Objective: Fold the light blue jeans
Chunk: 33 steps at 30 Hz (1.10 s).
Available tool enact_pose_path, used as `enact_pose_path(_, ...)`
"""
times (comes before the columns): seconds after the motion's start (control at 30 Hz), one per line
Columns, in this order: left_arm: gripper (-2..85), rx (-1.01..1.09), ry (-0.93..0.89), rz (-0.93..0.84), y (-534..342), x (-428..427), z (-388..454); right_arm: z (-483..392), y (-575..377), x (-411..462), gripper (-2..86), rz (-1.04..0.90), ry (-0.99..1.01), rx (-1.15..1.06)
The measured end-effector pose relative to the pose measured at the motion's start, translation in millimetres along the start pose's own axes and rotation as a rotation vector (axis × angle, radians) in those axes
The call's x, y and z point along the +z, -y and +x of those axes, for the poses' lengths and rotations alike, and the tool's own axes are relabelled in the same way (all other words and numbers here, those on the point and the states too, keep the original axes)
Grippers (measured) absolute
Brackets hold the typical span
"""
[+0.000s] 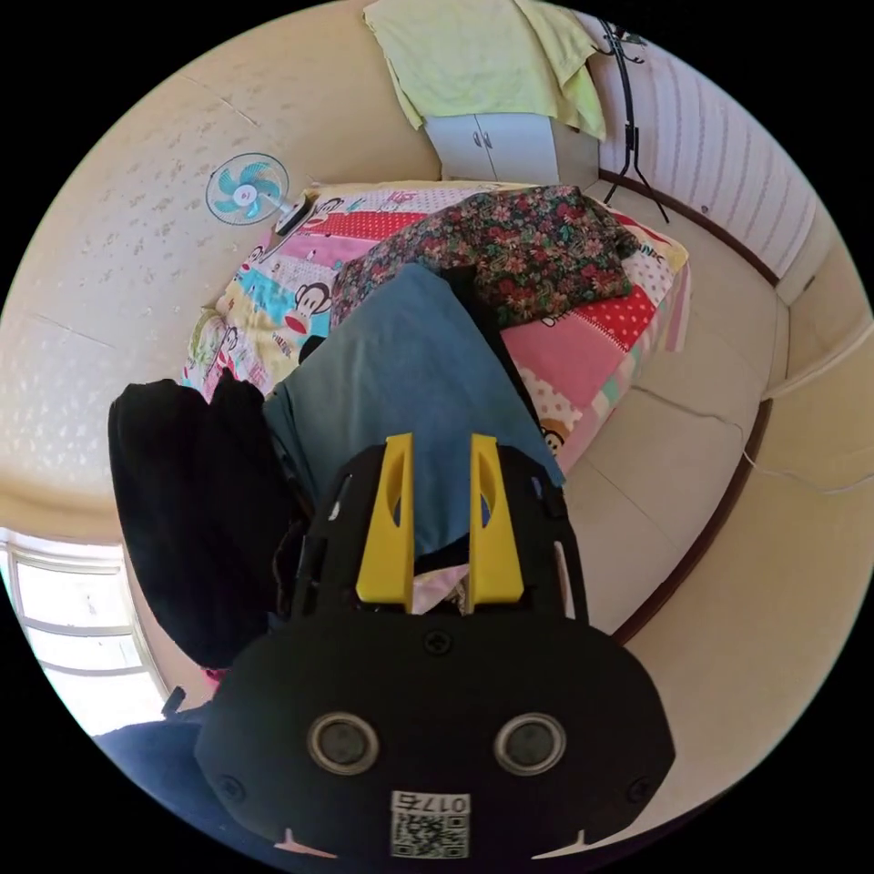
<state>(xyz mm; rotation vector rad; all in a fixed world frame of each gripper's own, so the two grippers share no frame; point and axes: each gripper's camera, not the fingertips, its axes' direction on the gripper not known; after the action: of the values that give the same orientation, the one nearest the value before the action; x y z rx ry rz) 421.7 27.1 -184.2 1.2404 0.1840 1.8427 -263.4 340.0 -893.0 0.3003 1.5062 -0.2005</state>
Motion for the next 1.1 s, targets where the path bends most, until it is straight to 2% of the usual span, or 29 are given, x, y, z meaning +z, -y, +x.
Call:
enact_pose_path(0.07,6.6,0.0,0.018,-0.022,-6,4,11,1,12,28,8.3,-0.06,-0.044,0.029)
enact_pose_path(0.13,7.2,0.002,-0.024,-0.072,-7,15,15,5,14,32,7.4,-0.02,-0.062,0.078)
enact_pose_path(0.23,8.1,-0.008,-0.182,-0.202,-5,51,10,24,13,21,4.4,0.019,0.087,0.195)
enact_pose_path(0.3,4.9,-0.03,-0.252,-0.221,-6,72,5,36,2,4,3.3,0.082,0.227,0.237)
enact_pose_path(0.37,0.2,-0.06,-0.345,-0.2,-7,94,-5,35,-4,-12,2.7,0.12,0.323,0.208)
enact_pose_path(0.5,-0.7,-0.061,-0.463,-0.152,-7,116,-19,5,-9,-61,1.8,0.223,0.561,0.059)
enact_pose_path(0.7,-0.9,0.093,-0.434,0.118,-11,99,-39,-85,-1,-148,1.1,0.452,0.827,-0.186)
enact_pose_path(0.8,-0.8,0.213,-0.28,0.265,-26,80,-37,-160,-4,-204,0.7,0.535,0.781,-0.371)
enact_pose_path(0.87,-0.7,0.201,-0.134,0.419,-47,63,-45,-212,-13,-235,0.6,0.576,0.707,-0.484)
enact_pose_path(0.9,-0.7,0.182,-0.117,0.455,-53,59,-50,-247,-22,-253,0.6,0.599,0.644,-0.554)
enact_pose_path(0.97,-0.7,0.204,-0.199,0.63,-78,41,-75,-293,-42,-279,0.5,0.672,0.63,-0.657)
enact_pose_path(1.03,-0.7,0.276,-0.31,0.753,-98,29,-94,-329,-63,-305,0.5,0.75,0.714,-0.74)
enact_pose_path(1.1,-0.8,0.357,-0.372,0.873,-121,15,-106,-377,-91,-336,0.5,0.808,0.898,-0.84)
